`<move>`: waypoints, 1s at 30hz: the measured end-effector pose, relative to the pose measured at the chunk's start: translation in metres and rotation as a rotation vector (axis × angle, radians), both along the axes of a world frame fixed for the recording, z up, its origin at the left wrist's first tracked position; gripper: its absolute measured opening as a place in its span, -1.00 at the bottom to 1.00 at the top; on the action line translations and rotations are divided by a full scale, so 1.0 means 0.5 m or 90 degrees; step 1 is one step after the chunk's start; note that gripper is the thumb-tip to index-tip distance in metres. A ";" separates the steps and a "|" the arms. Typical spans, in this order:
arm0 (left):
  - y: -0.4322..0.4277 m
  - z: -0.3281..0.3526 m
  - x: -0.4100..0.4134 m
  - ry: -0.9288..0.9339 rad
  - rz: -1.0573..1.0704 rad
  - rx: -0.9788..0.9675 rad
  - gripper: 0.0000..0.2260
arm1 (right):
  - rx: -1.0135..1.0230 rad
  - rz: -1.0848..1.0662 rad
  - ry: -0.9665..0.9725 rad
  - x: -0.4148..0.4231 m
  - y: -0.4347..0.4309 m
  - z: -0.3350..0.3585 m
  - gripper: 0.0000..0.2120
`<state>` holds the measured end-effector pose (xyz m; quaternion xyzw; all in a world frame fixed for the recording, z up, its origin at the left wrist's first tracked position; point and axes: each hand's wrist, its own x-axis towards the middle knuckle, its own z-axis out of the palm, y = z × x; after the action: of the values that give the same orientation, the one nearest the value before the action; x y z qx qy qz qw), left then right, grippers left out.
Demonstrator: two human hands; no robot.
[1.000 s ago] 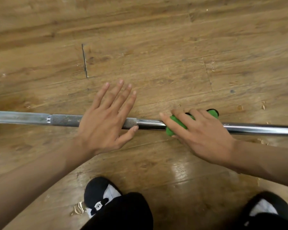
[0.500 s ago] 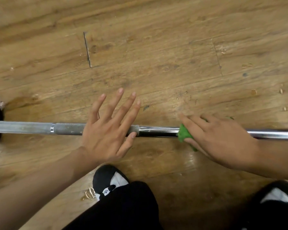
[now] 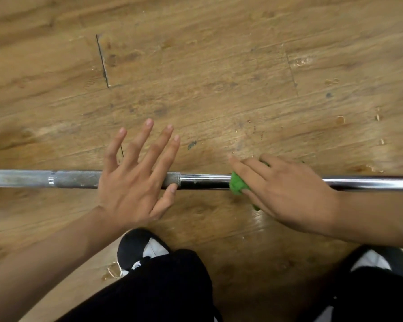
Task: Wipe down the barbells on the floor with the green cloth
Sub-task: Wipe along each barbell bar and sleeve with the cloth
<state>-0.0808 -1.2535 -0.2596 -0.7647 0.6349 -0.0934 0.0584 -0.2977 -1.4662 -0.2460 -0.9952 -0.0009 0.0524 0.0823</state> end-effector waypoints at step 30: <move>-0.067 -0.002 0.061 0.019 0.009 0.002 -0.35 | 0.126 -0.028 0.022 0.078 -0.048 0.015 -0.48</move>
<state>-0.0505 -1.2871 -0.2604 -0.7702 0.6307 -0.0806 0.0504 -0.2588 -1.4902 -0.2387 -0.9810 0.0172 0.0671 0.1814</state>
